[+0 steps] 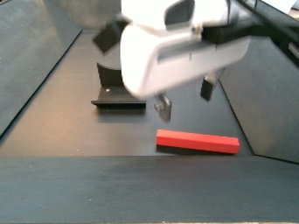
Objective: Pick up the hexagon object. Move up. Place the hexagon object on the fixture. Regrasp the hexagon object. Move to above the board. Insert the hexagon object.
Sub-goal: Pick up the hexagon object.
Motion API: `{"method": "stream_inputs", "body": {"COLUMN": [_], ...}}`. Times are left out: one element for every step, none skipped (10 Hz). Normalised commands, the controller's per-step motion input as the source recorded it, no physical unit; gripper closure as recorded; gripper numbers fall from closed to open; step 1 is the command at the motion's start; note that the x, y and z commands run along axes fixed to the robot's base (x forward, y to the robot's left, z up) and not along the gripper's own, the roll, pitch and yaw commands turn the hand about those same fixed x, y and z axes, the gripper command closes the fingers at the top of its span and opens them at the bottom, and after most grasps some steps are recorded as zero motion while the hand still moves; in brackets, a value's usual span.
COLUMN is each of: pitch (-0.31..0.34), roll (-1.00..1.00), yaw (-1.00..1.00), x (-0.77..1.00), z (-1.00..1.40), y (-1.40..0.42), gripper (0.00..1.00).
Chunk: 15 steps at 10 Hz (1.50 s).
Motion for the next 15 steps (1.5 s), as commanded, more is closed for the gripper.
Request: {"method": "stream_inputs", "body": {"pitch": [-0.019, -0.021, -0.040, -0.050, -0.051, -0.050, -0.021, -0.014, -0.009, 0.000, 0.000, 0.000, 0.000, 0.000, 0.000], "roll": [-0.14, -0.17, -0.16, -0.17, -0.14, -0.05, -0.04, -0.01, 0.00, -0.01, -0.01, 0.00, 0.00, 0.00, 0.00], "yaw": [0.63, 0.50, 0.49, 0.49, 0.49, 0.47, 0.40, 0.39, 0.37, 0.26, 0.25, 0.23, 0.21, 0.19, 0.14], "x": [0.00, -0.03, -0.08, -0.08, -0.08, -0.08, -0.04, -0.02, 0.00, 0.00, 0.01, 0.00, 0.00, 0.01, 0.00], "z": [-0.53, -0.45, -0.40, -0.37, -0.36, -0.32, -0.33, -0.36, -0.33, -0.26, -0.22, -0.15, -0.08, -0.07, -0.12], "y": [0.12, 0.00, 0.00, 0.05, 0.01, 0.00, 0.00, 0.00, -0.05, -0.17, -0.25, -0.26, -0.20, -0.15, -0.01], "gripper": [0.00, 0.00, 0.00, 0.00, 0.00, 0.00, 0.00, 0.00, 0.00, 0.00, 0.00, 0.00, 0.00, 0.00, 0.00]}}
